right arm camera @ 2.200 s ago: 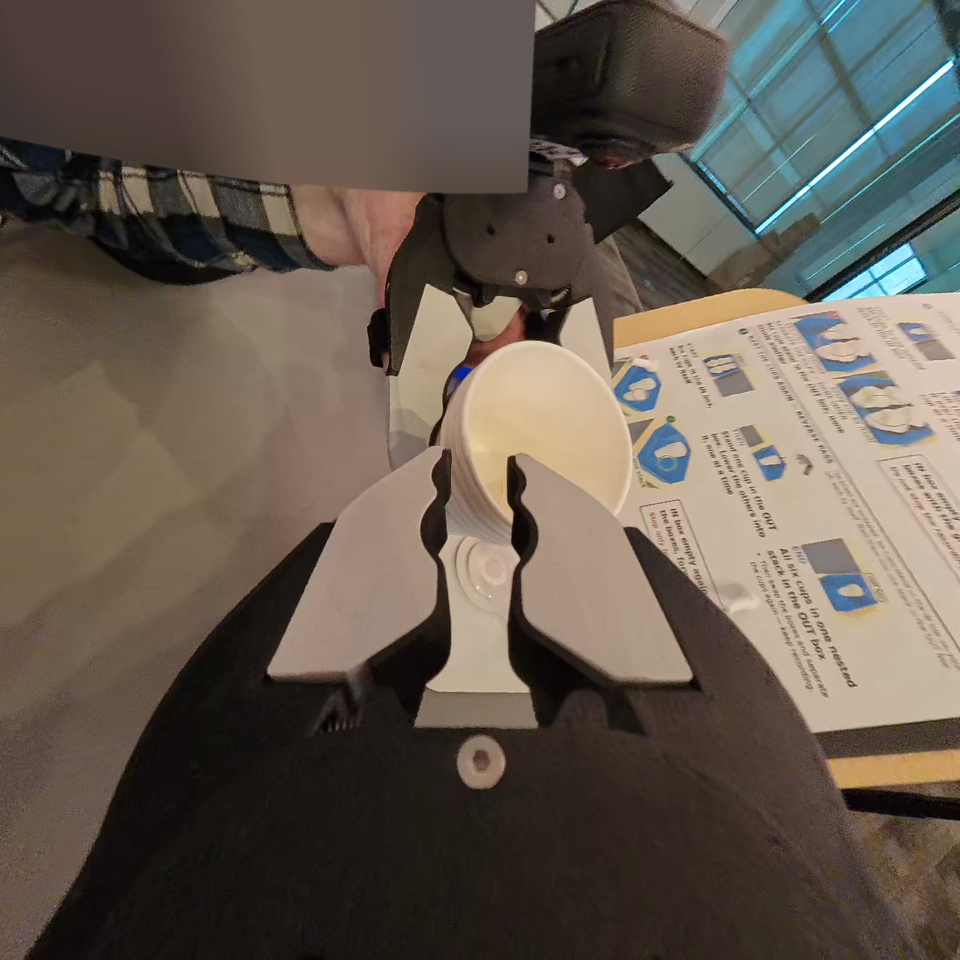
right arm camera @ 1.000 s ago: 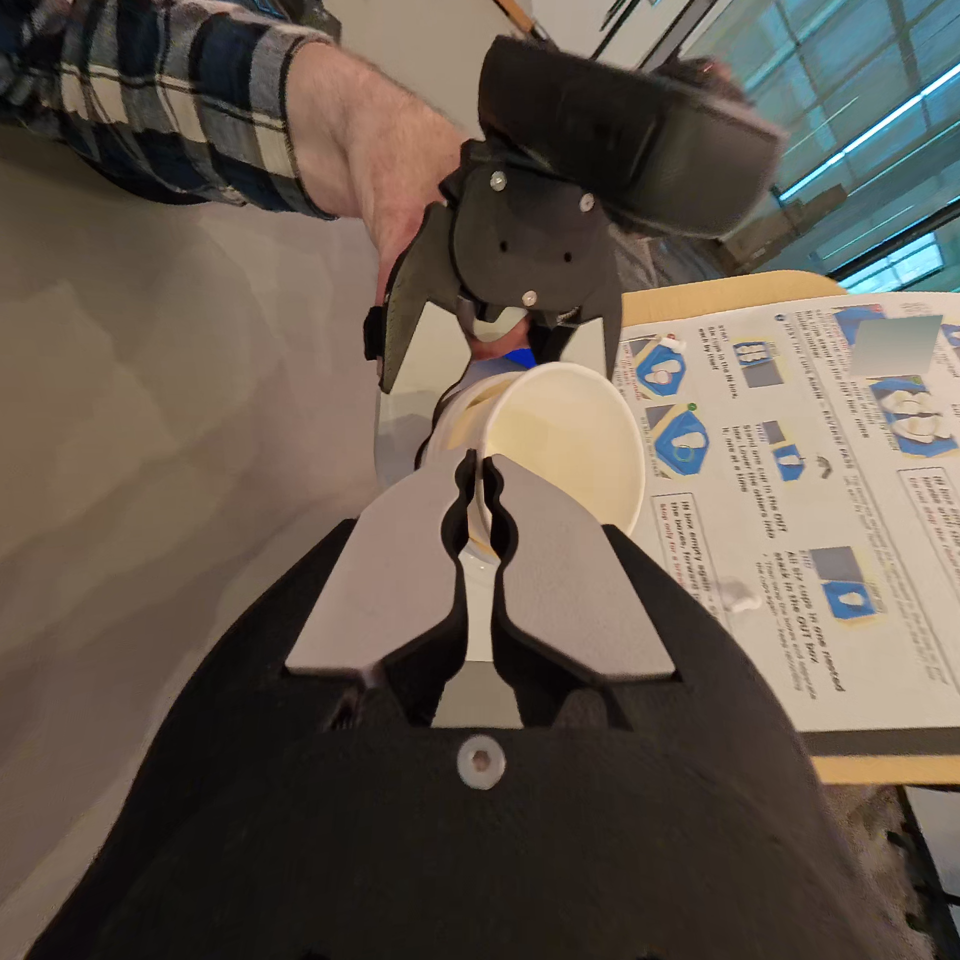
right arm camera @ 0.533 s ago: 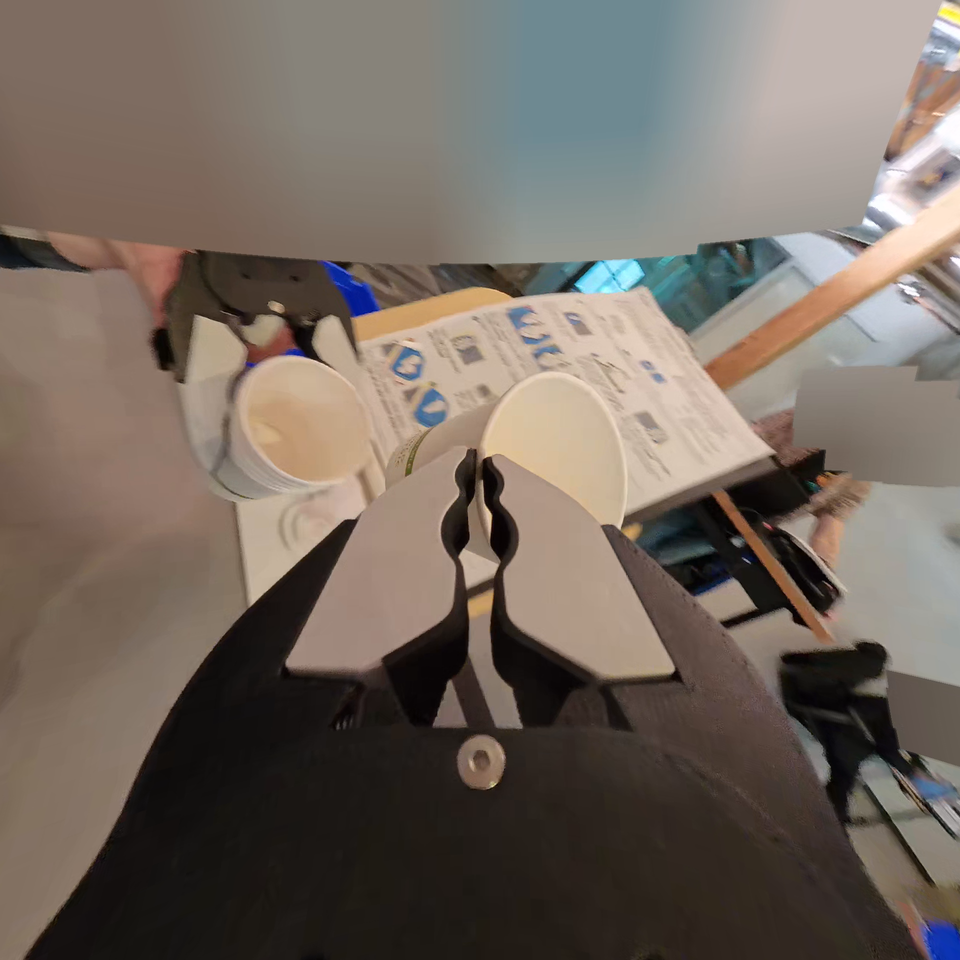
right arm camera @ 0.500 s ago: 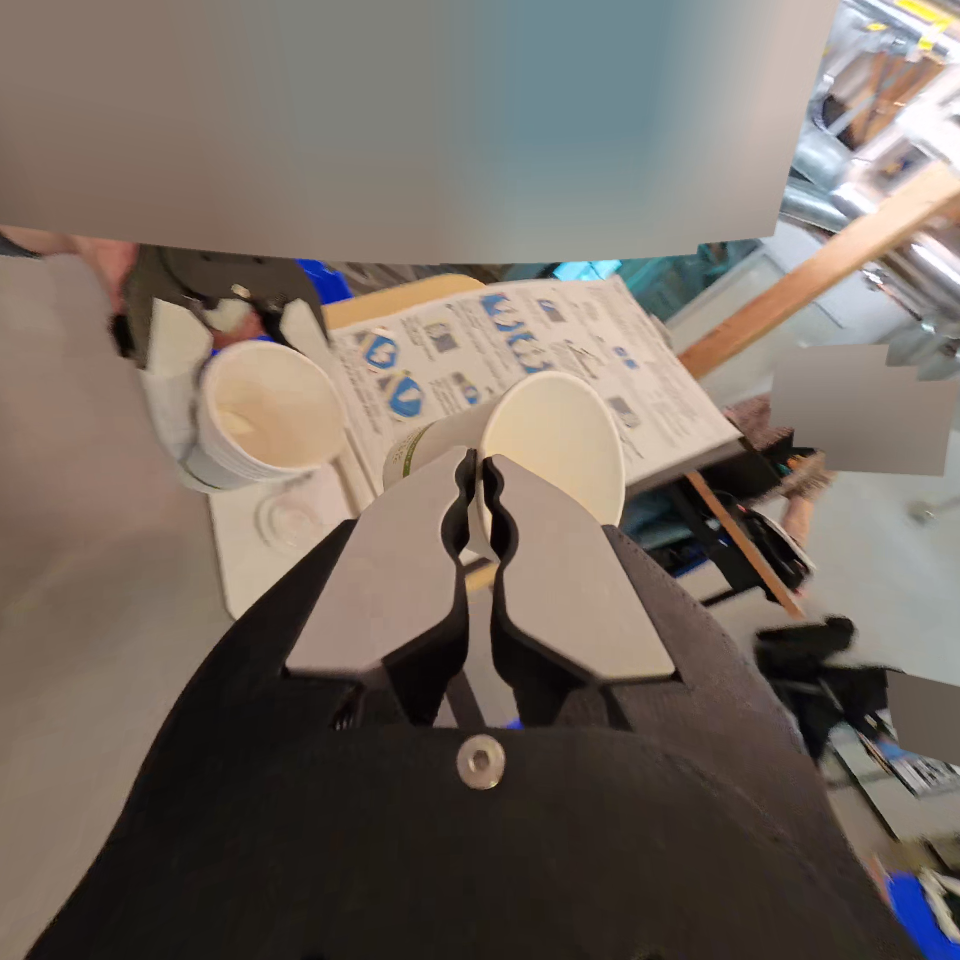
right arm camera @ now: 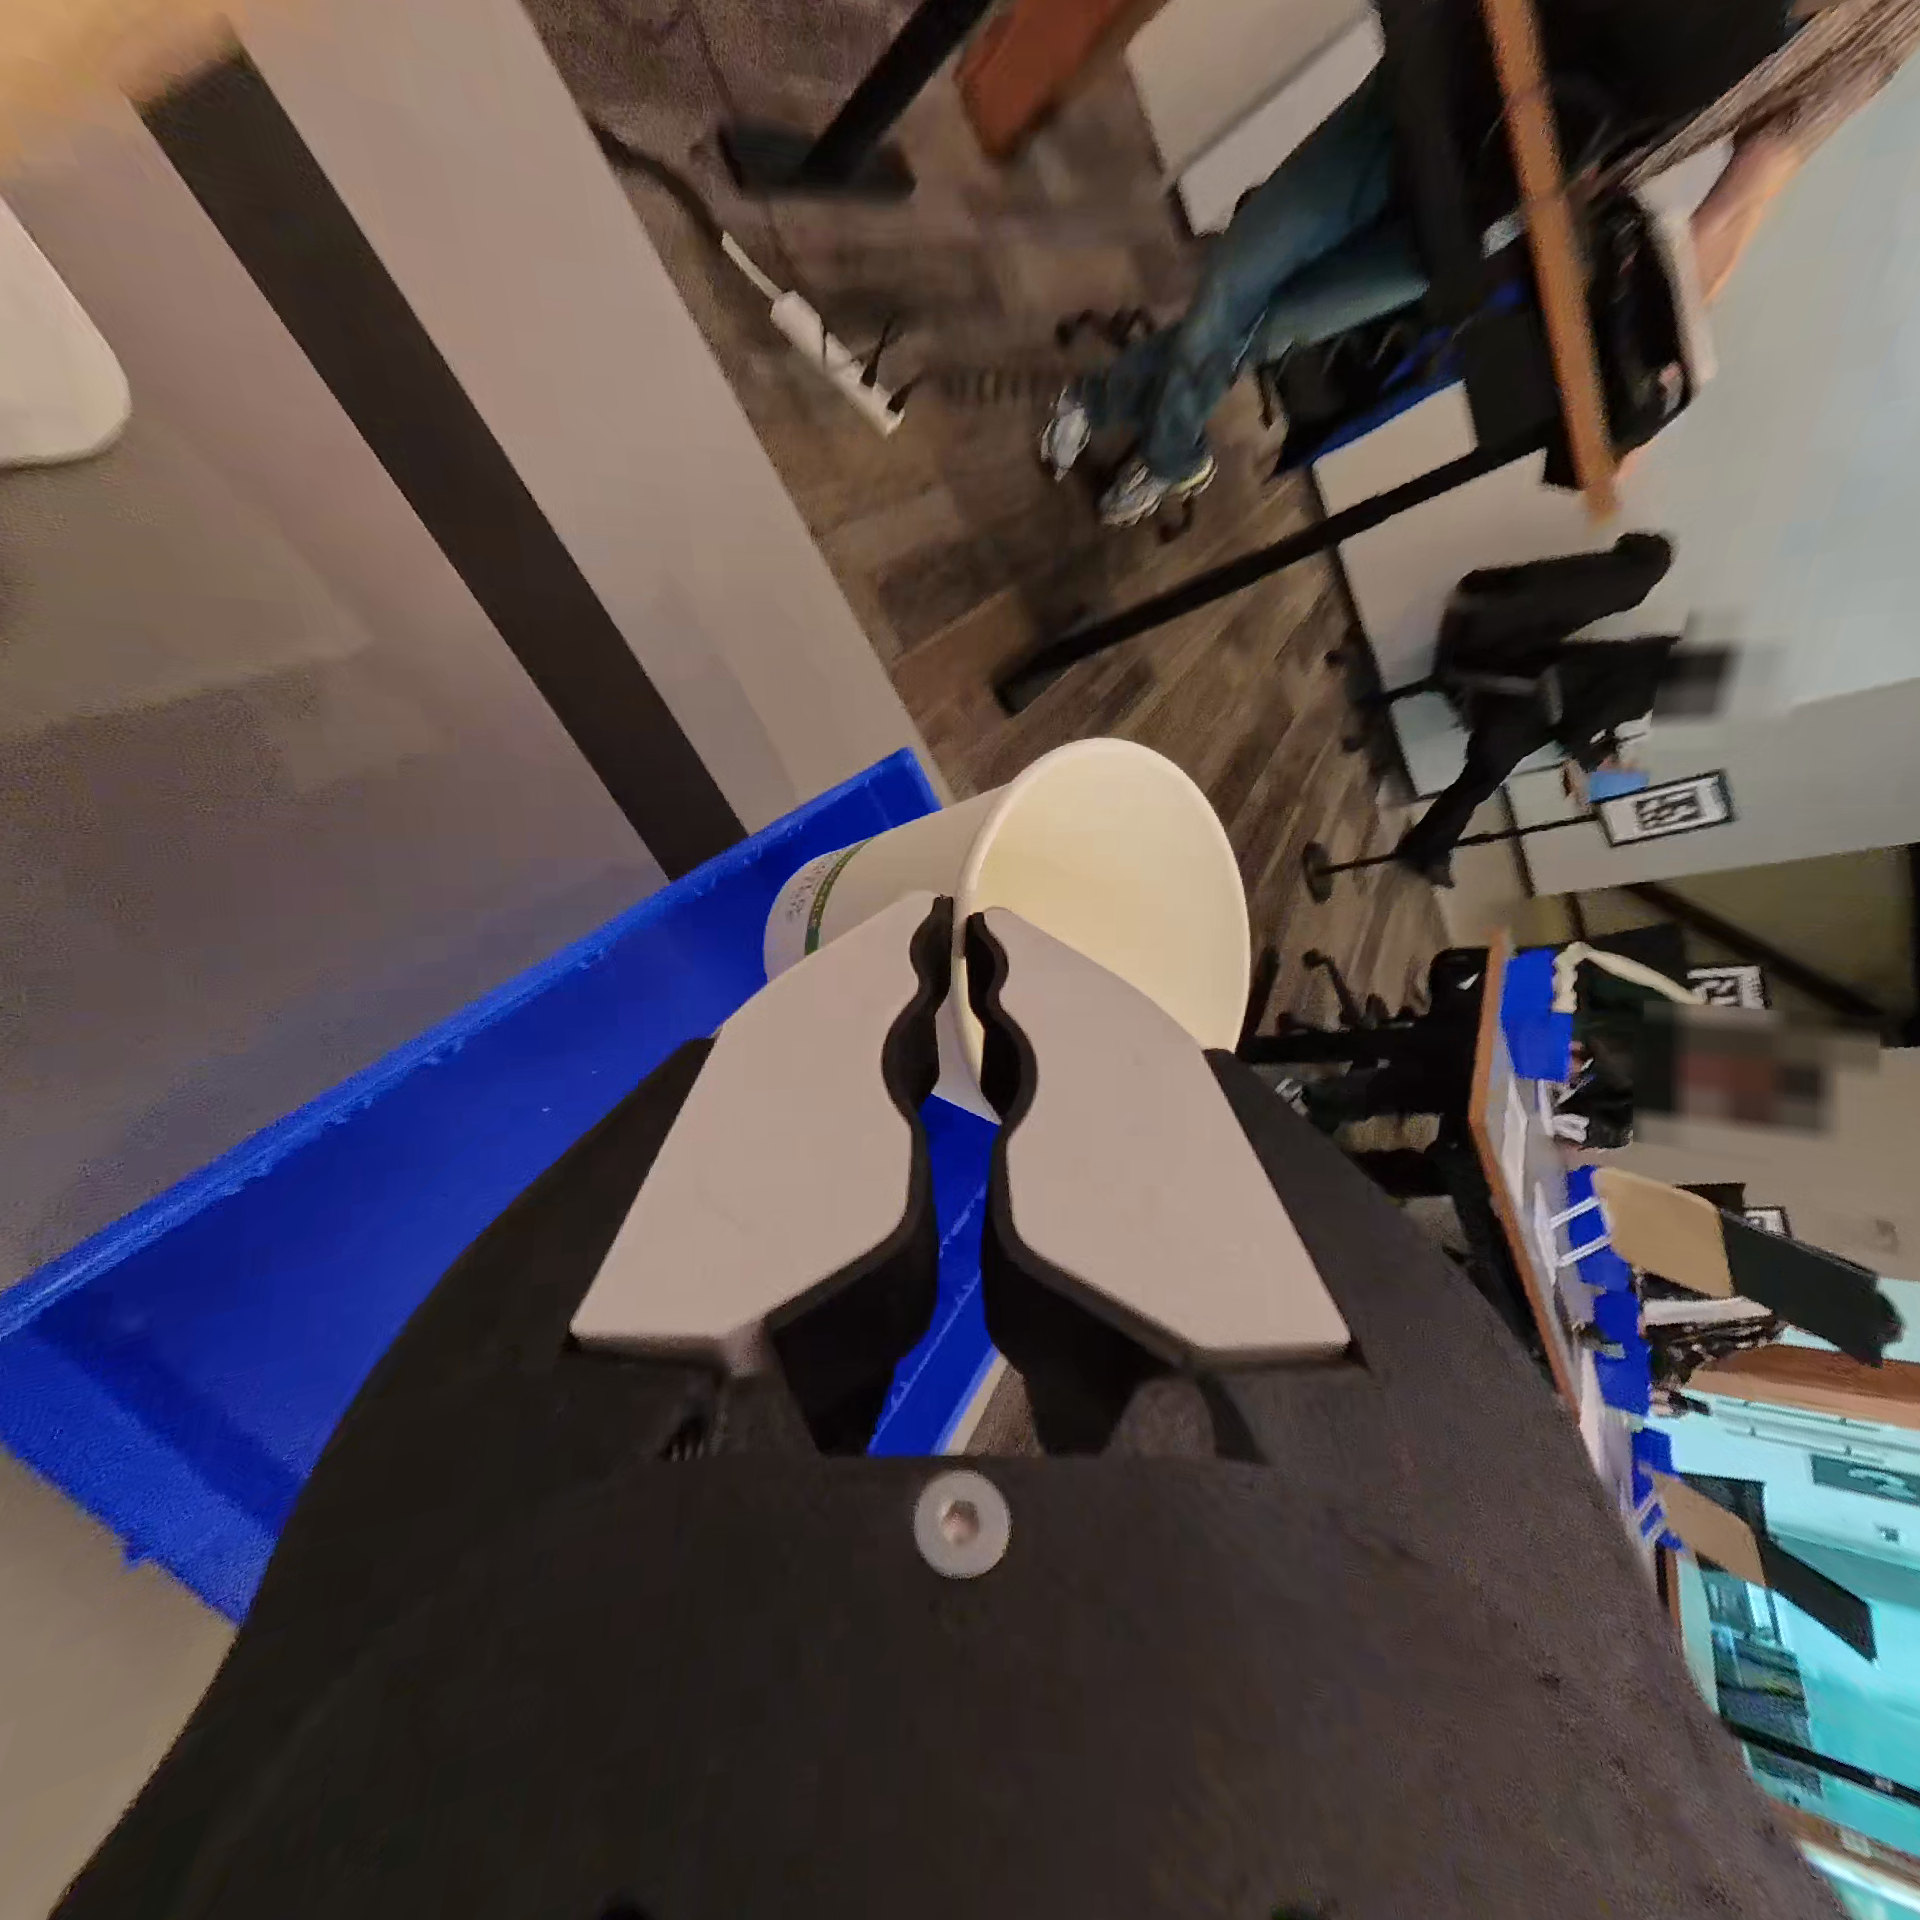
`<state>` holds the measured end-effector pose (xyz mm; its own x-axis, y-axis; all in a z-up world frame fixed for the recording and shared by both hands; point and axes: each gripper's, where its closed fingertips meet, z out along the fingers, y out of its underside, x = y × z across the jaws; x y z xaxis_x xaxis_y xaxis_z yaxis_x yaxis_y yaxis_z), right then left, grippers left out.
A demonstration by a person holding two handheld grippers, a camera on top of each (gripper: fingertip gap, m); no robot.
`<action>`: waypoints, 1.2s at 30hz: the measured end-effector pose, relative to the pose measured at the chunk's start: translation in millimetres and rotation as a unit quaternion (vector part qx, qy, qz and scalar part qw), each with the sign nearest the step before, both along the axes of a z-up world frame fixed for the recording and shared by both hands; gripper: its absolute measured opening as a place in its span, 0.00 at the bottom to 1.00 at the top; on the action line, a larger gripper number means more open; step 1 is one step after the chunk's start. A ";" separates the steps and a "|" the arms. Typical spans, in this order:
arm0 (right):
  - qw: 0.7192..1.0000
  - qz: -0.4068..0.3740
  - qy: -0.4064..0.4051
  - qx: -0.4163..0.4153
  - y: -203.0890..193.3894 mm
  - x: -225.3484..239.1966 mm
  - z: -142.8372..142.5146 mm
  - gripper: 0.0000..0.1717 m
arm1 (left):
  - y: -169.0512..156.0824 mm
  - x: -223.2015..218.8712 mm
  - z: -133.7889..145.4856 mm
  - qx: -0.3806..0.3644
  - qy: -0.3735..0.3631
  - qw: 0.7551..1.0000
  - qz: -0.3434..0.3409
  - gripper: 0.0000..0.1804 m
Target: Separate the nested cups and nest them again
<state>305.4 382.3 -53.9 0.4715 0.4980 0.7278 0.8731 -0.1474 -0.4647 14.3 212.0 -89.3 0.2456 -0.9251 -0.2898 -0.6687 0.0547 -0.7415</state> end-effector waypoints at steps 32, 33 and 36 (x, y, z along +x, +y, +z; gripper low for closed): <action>0.997 0.047 0.043 -0.051 -12.8 -42.9 -19.2 0.17 | 9.8 -8.0 3.4 -0.012 -0.019 1.000 0.012 0.60; 0.994 0.087 0.057 -0.046 -31.7 -66.3 -6.4 0.16 | 9.9 -7.9 4.4 -0.019 -0.026 0.999 0.012 0.60; 0.965 0.239 0.097 -0.046 -100.9 -148.0 21.9 0.13 | 10.4 -8.0 4.5 -0.038 -0.038 0.998 0.013 0.60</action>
